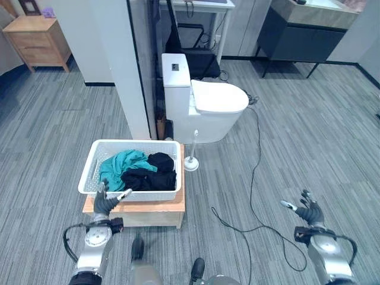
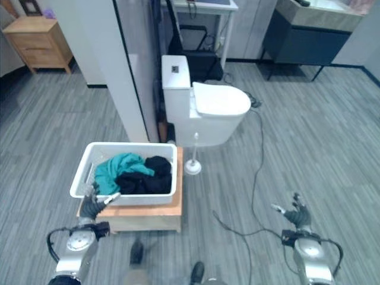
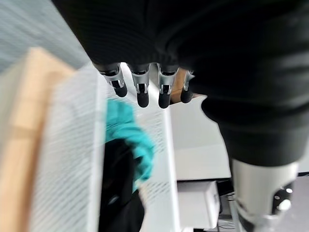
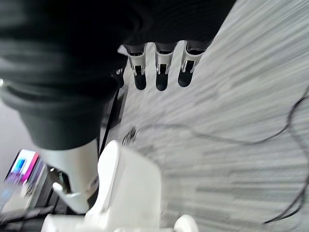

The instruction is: Grab the laundry basket,head to the washer,open it,put in the laundry and shut it.

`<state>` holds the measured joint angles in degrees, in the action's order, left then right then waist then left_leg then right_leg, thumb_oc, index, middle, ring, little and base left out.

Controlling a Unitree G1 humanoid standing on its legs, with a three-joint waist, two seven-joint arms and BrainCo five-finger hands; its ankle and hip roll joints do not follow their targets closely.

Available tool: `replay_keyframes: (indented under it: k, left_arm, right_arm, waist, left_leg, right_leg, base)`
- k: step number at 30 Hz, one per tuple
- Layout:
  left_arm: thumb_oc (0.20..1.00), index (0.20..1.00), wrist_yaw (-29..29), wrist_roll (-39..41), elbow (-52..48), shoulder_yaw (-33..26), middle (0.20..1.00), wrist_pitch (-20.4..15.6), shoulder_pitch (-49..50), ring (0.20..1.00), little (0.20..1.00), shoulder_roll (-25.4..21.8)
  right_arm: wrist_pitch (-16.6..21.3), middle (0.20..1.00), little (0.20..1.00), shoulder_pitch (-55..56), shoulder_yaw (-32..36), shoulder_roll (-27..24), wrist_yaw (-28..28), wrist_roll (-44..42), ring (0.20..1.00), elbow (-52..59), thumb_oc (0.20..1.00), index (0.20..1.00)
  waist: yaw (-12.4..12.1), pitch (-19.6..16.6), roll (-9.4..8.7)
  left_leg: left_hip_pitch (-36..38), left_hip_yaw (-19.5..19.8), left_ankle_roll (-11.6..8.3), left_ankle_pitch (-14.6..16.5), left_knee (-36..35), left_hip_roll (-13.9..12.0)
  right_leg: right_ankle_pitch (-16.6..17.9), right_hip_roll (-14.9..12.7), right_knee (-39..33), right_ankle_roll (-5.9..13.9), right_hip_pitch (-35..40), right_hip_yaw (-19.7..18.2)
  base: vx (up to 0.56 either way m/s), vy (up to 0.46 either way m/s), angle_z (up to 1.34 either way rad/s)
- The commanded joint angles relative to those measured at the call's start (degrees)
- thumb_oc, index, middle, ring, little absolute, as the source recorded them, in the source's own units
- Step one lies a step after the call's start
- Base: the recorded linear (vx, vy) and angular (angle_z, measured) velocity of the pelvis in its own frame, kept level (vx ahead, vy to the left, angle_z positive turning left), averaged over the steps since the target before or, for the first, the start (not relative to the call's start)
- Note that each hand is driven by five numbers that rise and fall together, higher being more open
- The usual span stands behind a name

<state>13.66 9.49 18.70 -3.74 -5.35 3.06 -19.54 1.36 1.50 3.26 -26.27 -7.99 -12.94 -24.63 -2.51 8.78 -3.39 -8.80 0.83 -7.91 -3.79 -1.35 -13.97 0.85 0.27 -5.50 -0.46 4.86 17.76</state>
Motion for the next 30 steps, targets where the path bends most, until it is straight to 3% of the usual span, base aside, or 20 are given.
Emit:
replay_keyframes:
  k: [1,7,13,17,20,23,24,30]
  left_arm:
    - [1.000,1.000,0.50,-7.29,-9.13,-5.77,1.000,-0.50,2.47,1.000,1.000,-5.97]
    - [1.000,1.000,1.59,-11.17,-18.18,-12.02,1.000,0.44,2.69,1.000,1.000,-10.19]
    - [1.000,1.000,2.65,-13.66,-15.97,-14.14,1.000,3.18,-1.18,1.000,1.000,-14.23]
    - [1.000,1.000,3.21,-12.38,-5.73,-8.67,1.000,6.97,-12.00,1.000,1.000,-18.94]
    - [1.000,1.000,2.84,-5.85,0.25,-4.62,1.000,7.34,-18.50,1.000,1.000,-20.26]
    - [1.000,1.000,4.40,-5.63,4.48,-2.73,1.000,7.99,-22.81,1.000,1.000,-21.67]
    - [1.000,1.000,5.97,-5.05,7.38,-1.16,1.000,8.38,-27.56,1.000,1.000,-22.53]
    - [1.000,1.000,8.51,-2.10,13.21,0.31,1.000,8.15,-34.38,1.000,1.000,-25.33]
  right_arm:
    - [-0.03,1.000,1.000,-2.44,0.03,-3.31,2.53,3.12,1.000,2.12,1.000,1.000]
    - [-1.82,1.000,1.000,-7.74,-4.89,-0.34,3.89,4.35,1.000,0.22,1.000,1.000]
    - [-3.76,1.000,1.000,-12.95,-7.84,2.01,4.08,4.42,1.000,-0.31,1.000,1.000]
    - [-4.51,1.000,1.000,-21.11,-11.27,4.51,2.50,0.59,1.000,0.08,1.000,1.000]
    - [-4.48,1.000,1.000,-24.03,-13.27,5.61,1.45,-1.58,1.000,0.75,1.000,1.000]
    - [-4.35,1.000,1.000,-24.63,-14.24,6.49,1.38,-2.92,1.000,1.95,1.000,1.000]
    - [-3.80,1.000,1.000,-25.07,-15.12,6.40,0.48,-3.83,1.000,3.39,1.000,1.000]
    - [-2.87,1.000,1.000,-26.72,-16.12,6.48,-1.08,-5.21,1.000,4.65,1.000,1.000]
  waist:
    - [-3.52,-2.14,-0.71]
    - [-6.39,-2.49,-1.46]
    - [-7.14,-1.22,-1.70]
    - [-6.34,4.25,-1.82]
    - [-5.52,6.87,-2.19]
    - [-5.21,8.46,-2.64]
    - [-4.65,10.45,-3.20]
    - [-4.28,12.54,-3.35]
  left_leg:
    - [3.69,-1.40,2.86,2.75,2.49,3.27]
    - [5.24,-3.18,4.80,4.54,1.00,6.86]
    - [3.17,-3.99,5.46,4.67,0.66,8.19]
    - [-2.75,-3.89,5.28,3.24,2.01,8.12]
    - [-5.76,-3.74,5.15,2.41,2.70,7.82]
    - [-7.10,-3.59,4.82,2.19,3.13,7.20]
    - [-8.98,-3.14,4.50,1.46,3.27,6.90]
    - [-11.71,-2.45,3.71,0.10,2.01,6.58]
  right_leg:
    - [-3.23,-10.26,4.95,7.00,-0.26,-1.61]
    - [-1.28,-13.63,3.78,9.03,-0.77,-2.35]
    - [0.60,-15.09,2.84,10.09,-3.77,-2.31]
    - [2.08,-15.32,3.90,9.81,-9.44,-2.23]
    - [2.84,-15.15,4.38,9.65,-12.16,-1.96]
    - [2.91,-14.98,4.56,9.60,-13.16,-1.52]
    - [3.08,-14.71,4.72,9.53,-14.70,-1.27]
    - [3.70,-14.47,4.29,9.75,-17.25,-0.50]
  base:
    - [0.19,0.190,-0.08]
    - [0.09,0.143,-0.15]
    - [-0.04,0.052,-0.04]
    - [-0.23,0.001,-0.04]
    - [-0.12,-0.002,-0.04]
    - [-0.09,-0.033,-0.02]
    - [-0.08,-0.047,0.06]
    - [-0.04,-0.018,0.14]
